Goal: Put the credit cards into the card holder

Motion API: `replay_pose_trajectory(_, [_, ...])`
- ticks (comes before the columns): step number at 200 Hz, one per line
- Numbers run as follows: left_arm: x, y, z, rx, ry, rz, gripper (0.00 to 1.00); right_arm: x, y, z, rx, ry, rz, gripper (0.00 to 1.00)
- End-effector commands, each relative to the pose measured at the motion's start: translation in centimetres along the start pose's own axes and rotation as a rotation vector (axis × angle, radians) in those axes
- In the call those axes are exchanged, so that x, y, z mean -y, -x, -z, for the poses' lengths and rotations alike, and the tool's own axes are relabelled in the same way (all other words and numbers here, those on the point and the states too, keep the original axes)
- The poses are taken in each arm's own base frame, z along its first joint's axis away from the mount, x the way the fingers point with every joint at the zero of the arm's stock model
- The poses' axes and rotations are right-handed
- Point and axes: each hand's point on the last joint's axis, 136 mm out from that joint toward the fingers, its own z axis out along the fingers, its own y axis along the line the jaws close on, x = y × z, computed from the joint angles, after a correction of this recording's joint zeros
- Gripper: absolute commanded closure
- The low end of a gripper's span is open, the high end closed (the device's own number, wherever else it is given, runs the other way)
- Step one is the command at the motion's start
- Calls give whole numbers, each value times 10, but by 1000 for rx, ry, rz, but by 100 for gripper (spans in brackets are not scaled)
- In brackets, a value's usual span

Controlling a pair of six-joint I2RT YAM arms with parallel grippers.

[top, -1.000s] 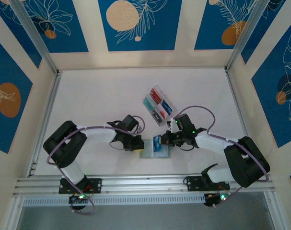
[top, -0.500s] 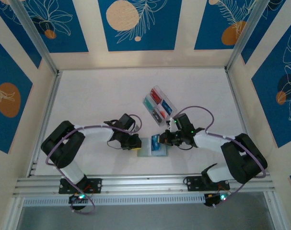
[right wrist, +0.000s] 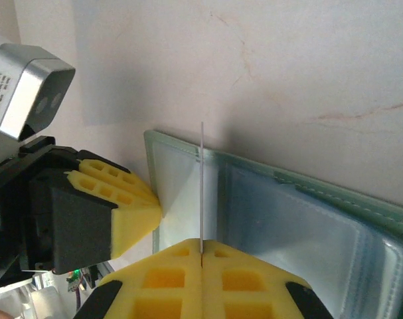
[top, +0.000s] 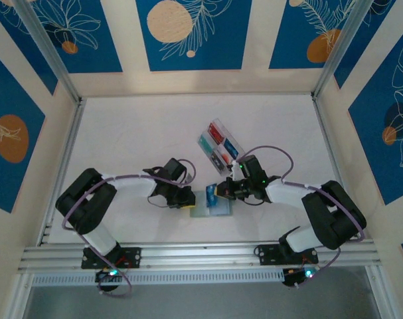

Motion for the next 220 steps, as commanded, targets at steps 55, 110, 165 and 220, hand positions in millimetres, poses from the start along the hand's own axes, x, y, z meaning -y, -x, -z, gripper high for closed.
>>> replay_pose_trajectory(55, [-35, -17, 0, -43, 118, 49, 85, -9, 1, -10, -35, 50, -6, 100])
replay_pose_trajectory(110, [-39, -19, 0, -46, 133, 50, 85, -15, 2, -8, -41, 95, -25, 100])
replay_pose_trajectory(165, [-40, -19, 1, -43, 138, 49, 85, -7, -14, -10, -95, 96, -62, 100])
replay_pose_trajectory(220, [-42, -20, 2, -44, 145, 49, 85, 6, -36, -9, -162, 40, -86, 100])
